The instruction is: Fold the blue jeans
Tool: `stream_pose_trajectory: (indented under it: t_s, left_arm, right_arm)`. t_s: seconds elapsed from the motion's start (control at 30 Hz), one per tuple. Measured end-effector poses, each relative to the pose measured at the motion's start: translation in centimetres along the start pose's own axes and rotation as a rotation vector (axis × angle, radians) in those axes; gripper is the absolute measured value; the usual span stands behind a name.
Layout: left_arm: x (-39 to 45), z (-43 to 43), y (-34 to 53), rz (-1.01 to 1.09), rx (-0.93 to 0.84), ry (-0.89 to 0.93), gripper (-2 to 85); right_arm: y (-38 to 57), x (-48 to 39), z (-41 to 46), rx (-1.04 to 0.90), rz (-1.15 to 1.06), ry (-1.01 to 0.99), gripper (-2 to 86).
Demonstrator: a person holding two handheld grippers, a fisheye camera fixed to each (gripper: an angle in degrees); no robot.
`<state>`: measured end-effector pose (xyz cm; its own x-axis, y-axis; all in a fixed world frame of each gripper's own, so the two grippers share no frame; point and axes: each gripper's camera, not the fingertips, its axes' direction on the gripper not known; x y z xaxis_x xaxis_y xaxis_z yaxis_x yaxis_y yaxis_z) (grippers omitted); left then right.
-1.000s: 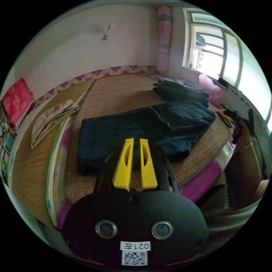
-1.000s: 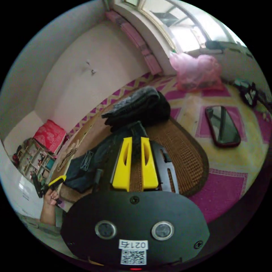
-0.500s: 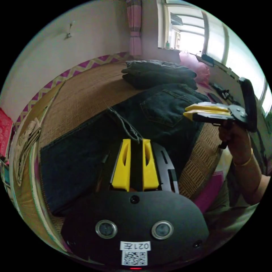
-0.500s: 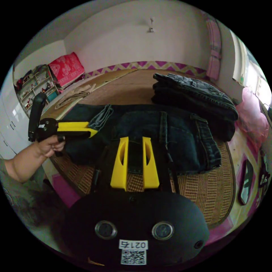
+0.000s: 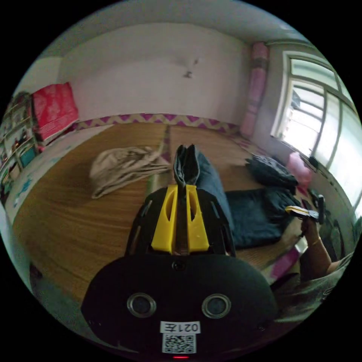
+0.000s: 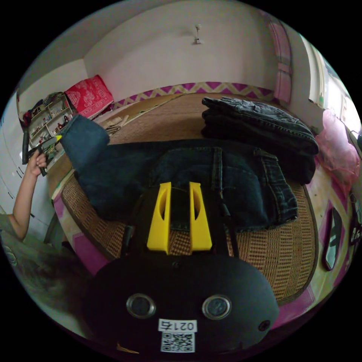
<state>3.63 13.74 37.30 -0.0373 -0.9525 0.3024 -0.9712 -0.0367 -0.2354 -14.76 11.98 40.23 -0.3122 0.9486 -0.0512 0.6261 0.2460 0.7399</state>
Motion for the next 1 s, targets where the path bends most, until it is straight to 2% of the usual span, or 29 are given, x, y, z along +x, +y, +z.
stream_pose_trajectory:
  t_s: [0.13,0.23,0.27,0.33,0.4,0.47,0.6,0.67,0.83,1.0]
  left_arm:
    - [-12.8,1.3,1.8,-0.189,-0.047,-0.274,1.9]
    - [-19.2,4.5,3.9,-0.303,-0.215,-0.201,2.1]
    - [-20.7,4.6,4.1,-0.353,-0.220,-0.159,1.5]
    - [-22.2,3.3,3.8,-0.385,-0.146,-0.101,0.7]
    - [-22.6,1.3,3.2,-0.401,-0.078,-0.186,0.2]
    - [-21.0,-0.4,1.8,-0.252,-0.020,-0.169,-0.2]
    - [-16.9,1.7,-1.0,-0.009,-0.120,0.011,2.2]
    - [-14.1,4.3,-2.6,0.126,-0.168,0.087,5.8]
    - [-10.6,10.7,-5.3,0.334,-0.310,0.176,7.8]
    - [-9.1,14.3,-7.6,0.469,-0.359,0.207,10.1]
  right_arm:
    - [-0.3,-0.3,-0.2,-0.001,0.009,-0.006,8.0]
    - [-0.6,-0.5,-0.2,0.000,0.030,-0.018,8.0]
    - [-0.7,-0.5,-0.2,-0.003,0.032,-0.020,7.9]
    - [-0.8,-0.6,-0.3,-0.004,0.037,-0.034,7.7]
    - [-1.1,-0.7,-0.7,-0.016,0.016,-0.047,6.7]
    - [-2.2,-1.3,-2.3,0.010,-0.081,-0.039,5.5]
    - [-5.5,-1.5,-4.1,0.086,-0.254,0.012,7.8]
    - [-8.9,-1.1,-1.9,-0.004,-0.368,0.049,9.6]
    - [-14.5,1.0,3.7,-0.209,-0.535,0.070,8.7]
    - [-18.4,3.7,6.7,-0.351,-0.544,-0.072,8.7]
